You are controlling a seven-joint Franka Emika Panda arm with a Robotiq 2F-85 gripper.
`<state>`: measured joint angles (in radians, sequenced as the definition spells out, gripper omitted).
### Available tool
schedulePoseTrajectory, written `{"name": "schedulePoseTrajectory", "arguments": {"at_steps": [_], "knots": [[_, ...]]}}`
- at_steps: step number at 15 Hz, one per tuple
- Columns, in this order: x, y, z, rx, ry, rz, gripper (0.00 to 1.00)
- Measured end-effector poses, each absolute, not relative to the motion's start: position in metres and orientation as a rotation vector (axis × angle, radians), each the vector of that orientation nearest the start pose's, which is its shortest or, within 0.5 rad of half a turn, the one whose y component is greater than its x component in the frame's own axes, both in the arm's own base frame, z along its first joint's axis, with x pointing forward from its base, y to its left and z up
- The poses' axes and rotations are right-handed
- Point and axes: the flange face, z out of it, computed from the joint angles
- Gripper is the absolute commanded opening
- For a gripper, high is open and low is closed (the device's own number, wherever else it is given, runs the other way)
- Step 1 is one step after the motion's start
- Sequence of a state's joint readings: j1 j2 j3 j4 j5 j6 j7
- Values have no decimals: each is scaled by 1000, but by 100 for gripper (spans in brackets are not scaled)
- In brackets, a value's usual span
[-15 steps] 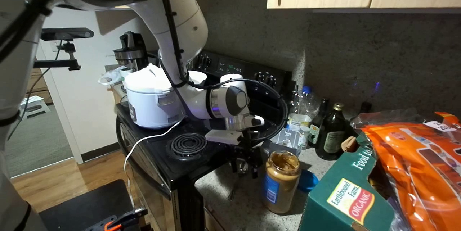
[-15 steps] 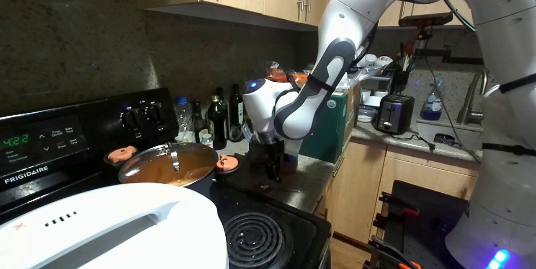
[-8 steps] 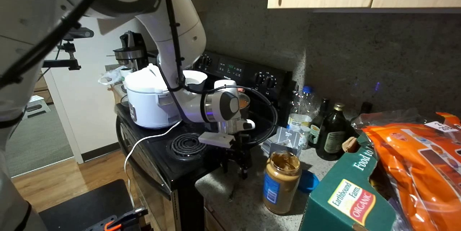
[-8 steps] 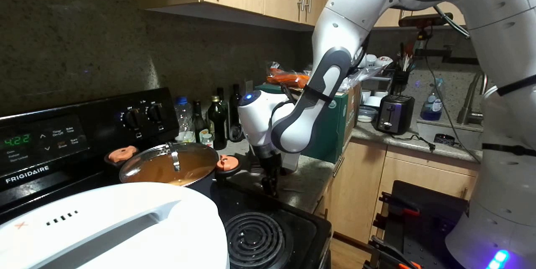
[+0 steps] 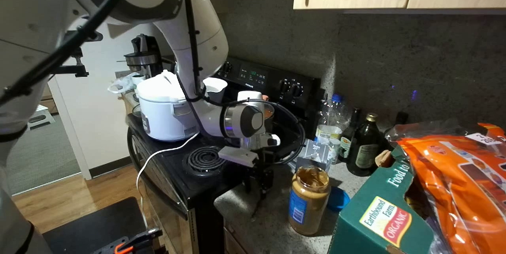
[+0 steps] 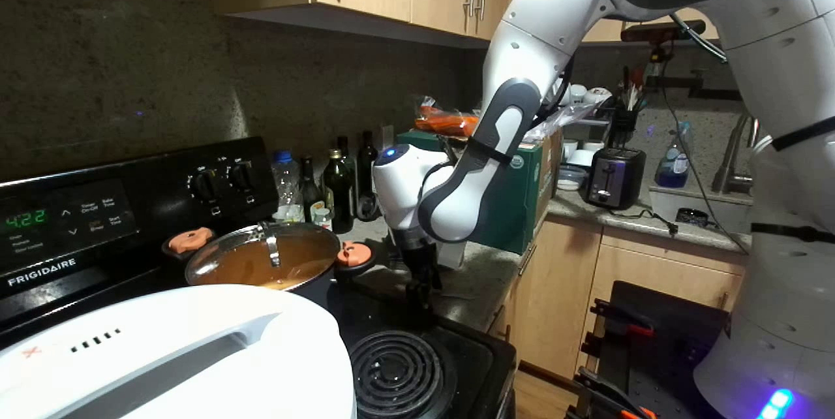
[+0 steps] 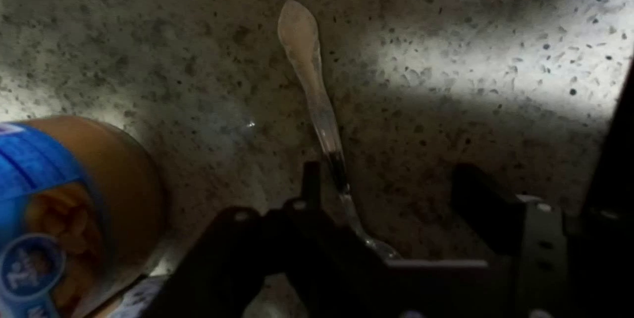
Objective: Put the silver spoon in the container of peanut butter
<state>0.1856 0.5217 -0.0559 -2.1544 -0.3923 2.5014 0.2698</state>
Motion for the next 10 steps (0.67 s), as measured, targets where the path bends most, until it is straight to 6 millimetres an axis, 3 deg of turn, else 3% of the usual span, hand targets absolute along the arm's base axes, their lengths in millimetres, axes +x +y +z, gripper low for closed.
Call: {"name": "schedulePoseTrajectory", "arguments": {"at_steps": [4, 5, 7, 10], "knots": [[539, 78, 140, -3370, -354, 203, 7], [539, 80, 140, -3369, -359, 202, 3], [538, 84, 140, -3363, -364, 199, 0], [537, 86, 141, -3360, -358, 199, 4]]}}
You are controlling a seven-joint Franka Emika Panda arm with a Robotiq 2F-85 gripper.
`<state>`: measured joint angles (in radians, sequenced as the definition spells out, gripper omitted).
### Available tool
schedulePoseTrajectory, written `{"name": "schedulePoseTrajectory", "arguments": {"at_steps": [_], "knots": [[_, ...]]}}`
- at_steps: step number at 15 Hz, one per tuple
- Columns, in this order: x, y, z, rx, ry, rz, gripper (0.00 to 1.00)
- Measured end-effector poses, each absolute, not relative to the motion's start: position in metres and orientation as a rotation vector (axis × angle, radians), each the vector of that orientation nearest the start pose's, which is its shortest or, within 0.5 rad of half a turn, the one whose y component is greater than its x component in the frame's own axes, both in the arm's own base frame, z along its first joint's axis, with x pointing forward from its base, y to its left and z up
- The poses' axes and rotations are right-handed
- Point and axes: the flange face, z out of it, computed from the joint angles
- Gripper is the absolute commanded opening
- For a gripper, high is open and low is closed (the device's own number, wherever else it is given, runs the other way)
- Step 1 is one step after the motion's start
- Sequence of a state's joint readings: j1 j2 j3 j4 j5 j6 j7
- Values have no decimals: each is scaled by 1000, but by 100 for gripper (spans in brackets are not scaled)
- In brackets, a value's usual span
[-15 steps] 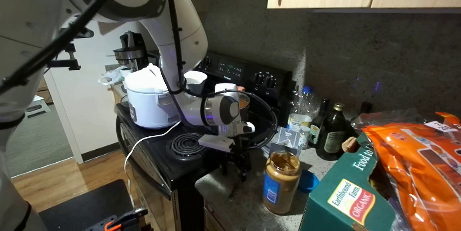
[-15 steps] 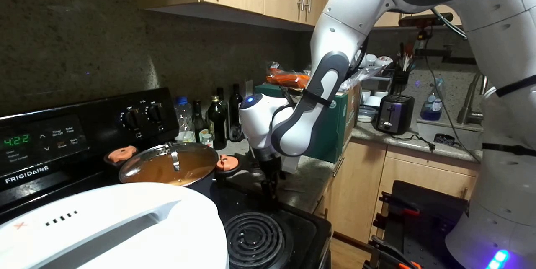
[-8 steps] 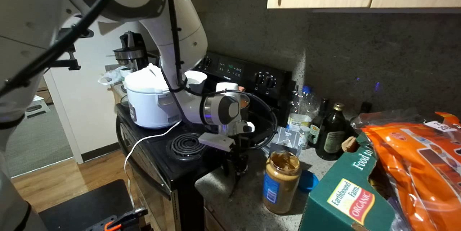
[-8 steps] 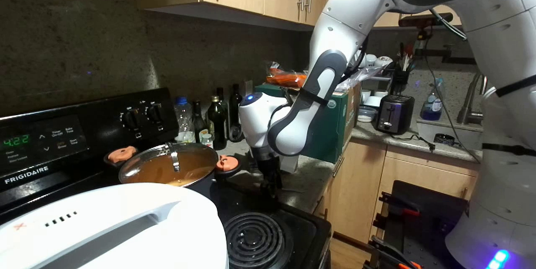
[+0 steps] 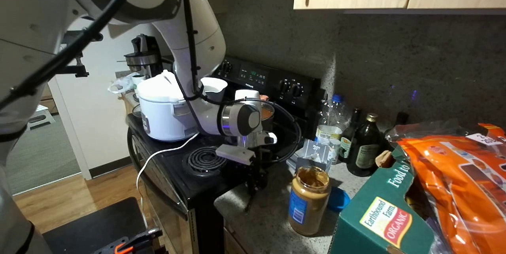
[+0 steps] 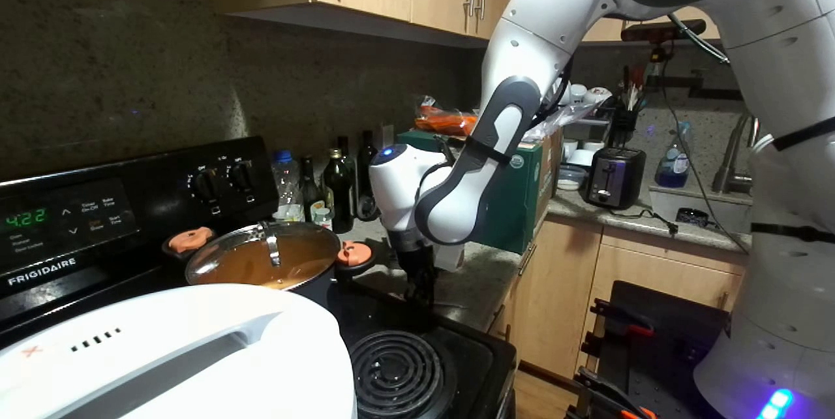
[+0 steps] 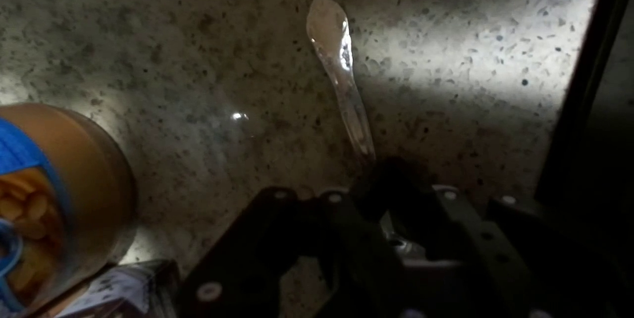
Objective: Put the silver spoon in the container of peanut butter
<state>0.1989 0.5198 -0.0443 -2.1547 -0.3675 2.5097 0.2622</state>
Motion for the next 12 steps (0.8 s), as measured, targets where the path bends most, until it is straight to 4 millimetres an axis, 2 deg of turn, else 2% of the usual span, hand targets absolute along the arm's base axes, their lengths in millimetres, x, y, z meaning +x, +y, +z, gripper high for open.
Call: {"name": "schedulePoseTrajectory", "arguments": {"at_steps": [6, 12], "knots": [[531, 70, 149, -3368, -309, 206, 5], [526, 50, 198, -3392, -252, 213, 4]]}}
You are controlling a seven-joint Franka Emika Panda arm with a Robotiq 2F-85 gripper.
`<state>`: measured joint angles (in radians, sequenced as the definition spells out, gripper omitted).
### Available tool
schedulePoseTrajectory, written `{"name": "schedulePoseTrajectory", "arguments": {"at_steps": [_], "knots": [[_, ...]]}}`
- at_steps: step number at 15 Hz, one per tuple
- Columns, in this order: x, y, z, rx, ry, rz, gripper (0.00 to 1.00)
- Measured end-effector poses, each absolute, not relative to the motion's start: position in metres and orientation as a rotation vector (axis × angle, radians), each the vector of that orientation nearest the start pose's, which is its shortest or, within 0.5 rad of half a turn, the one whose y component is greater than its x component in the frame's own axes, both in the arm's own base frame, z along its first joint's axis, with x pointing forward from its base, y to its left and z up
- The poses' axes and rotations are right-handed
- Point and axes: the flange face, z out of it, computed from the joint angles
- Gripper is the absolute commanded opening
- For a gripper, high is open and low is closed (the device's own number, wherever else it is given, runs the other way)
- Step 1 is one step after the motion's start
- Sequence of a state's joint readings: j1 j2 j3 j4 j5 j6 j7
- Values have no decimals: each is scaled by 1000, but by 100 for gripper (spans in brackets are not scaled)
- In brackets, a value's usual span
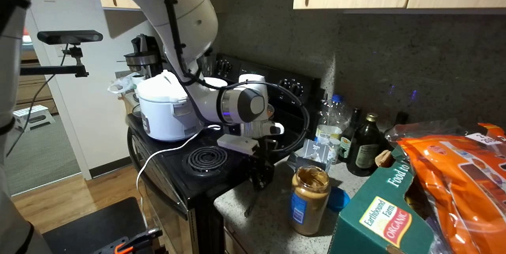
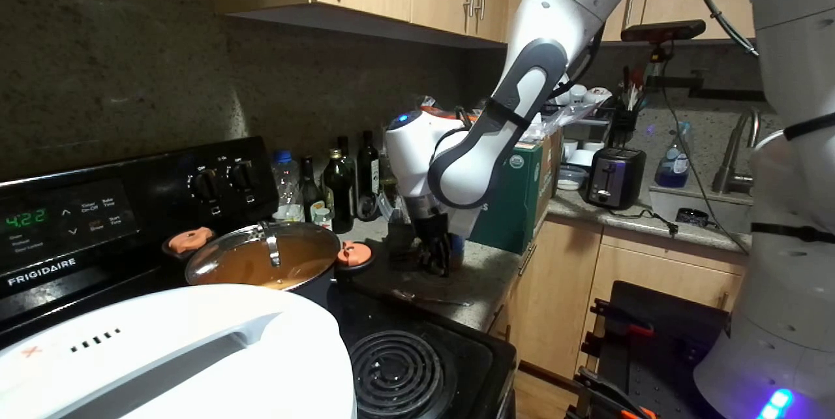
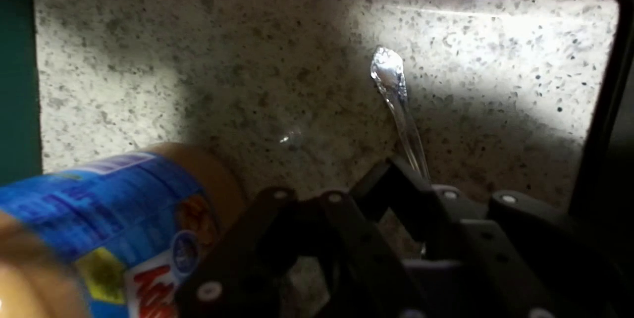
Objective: Put the silver spoon in the container of peanut butter
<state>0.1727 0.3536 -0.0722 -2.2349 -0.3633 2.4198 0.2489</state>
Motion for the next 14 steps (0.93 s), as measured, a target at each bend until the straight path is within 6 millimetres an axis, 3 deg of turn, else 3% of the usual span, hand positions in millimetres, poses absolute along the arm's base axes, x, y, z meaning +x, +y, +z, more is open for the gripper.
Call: {"name": "schedulePoseTrajectory", "arguments": {"at_steps": [3, 4, 5, 8, 9, 11, 13, 14], "knots": [[527, 42, 215, -3372, -316, 213, 5], [529, 39, 218, -3346, -342, 200, 14], [530, 35, 219, -3312, -363, 177, 34], [532, 17, 216, -3199, -393, 88, 56], [530, 11, 215, -3168, -398, 70, 17], [527, 2, 212, -3118, -412, 58, 16], [524, 0, 209, -3082, -422, 60, 3], [523, 2, 209, -3069, -427, 60, 1]]}}
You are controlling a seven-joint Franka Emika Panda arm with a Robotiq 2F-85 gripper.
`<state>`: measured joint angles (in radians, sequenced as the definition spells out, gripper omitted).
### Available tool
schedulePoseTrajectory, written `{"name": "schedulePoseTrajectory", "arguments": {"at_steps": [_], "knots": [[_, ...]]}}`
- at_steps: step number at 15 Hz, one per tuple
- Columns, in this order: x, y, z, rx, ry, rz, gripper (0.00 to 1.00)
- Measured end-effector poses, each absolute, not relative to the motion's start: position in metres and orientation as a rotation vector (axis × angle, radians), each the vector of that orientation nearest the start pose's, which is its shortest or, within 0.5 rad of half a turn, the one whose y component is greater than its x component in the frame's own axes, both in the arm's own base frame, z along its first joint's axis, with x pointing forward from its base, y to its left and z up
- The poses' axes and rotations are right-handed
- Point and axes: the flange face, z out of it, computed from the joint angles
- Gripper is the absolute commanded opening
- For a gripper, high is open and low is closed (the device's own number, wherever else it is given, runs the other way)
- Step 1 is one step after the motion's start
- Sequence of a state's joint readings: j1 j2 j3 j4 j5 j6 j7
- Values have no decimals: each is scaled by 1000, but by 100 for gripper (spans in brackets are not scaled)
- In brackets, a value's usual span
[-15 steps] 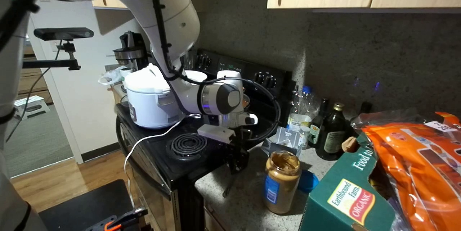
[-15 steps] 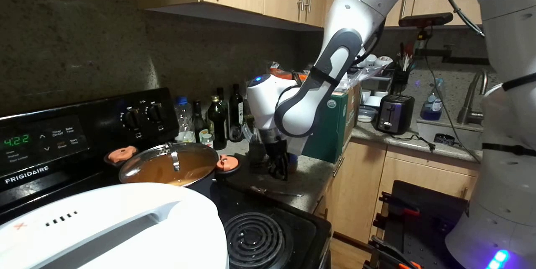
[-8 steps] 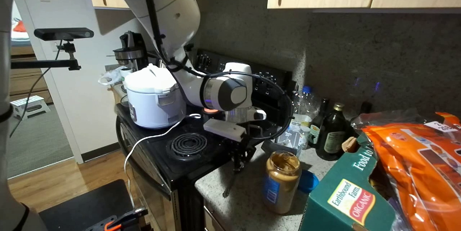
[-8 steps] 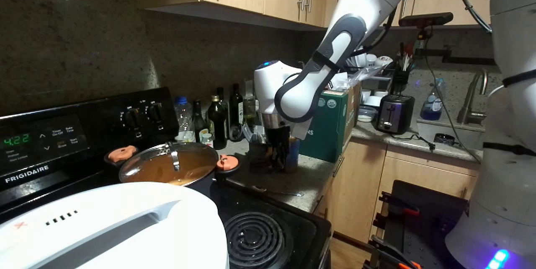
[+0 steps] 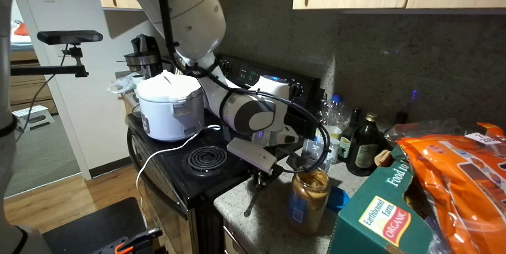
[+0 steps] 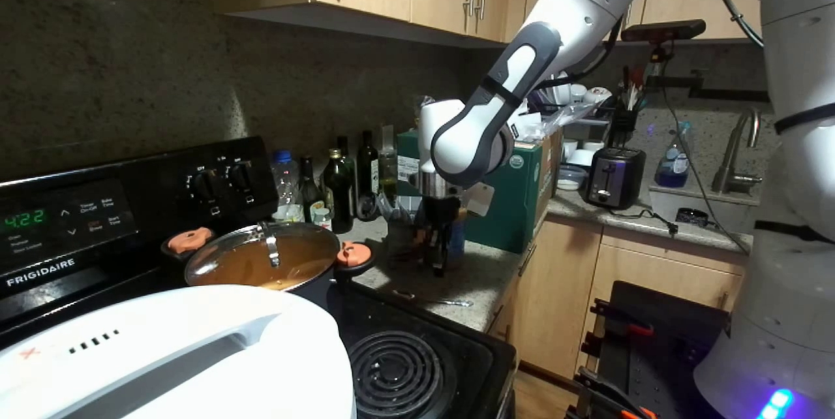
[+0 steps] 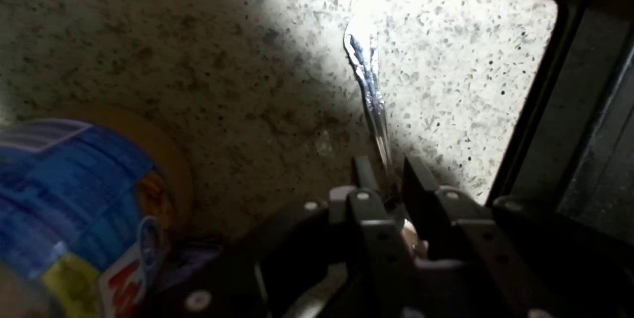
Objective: Put the silver spoon in the container of peanut butter
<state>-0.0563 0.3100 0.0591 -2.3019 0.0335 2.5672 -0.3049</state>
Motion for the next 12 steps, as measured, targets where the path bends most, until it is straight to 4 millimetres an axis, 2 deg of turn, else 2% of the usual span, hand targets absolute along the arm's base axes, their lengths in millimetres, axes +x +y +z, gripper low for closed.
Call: {"name": "schedulePoseTrajectory", "arguments": {"at_steps": [1, 3, 6, 10, 12], "knots": [[523, 5, 208, -3061, -431, 60, 29], [522, 12, 208, -3053, -443, 60, 30], [521, 21, 207, -3043, -466, 65, 51], [515, 23, 202, -3039, -467, 84, 79], [514, 22, 200, -3039, -465, 92, 84]]}}
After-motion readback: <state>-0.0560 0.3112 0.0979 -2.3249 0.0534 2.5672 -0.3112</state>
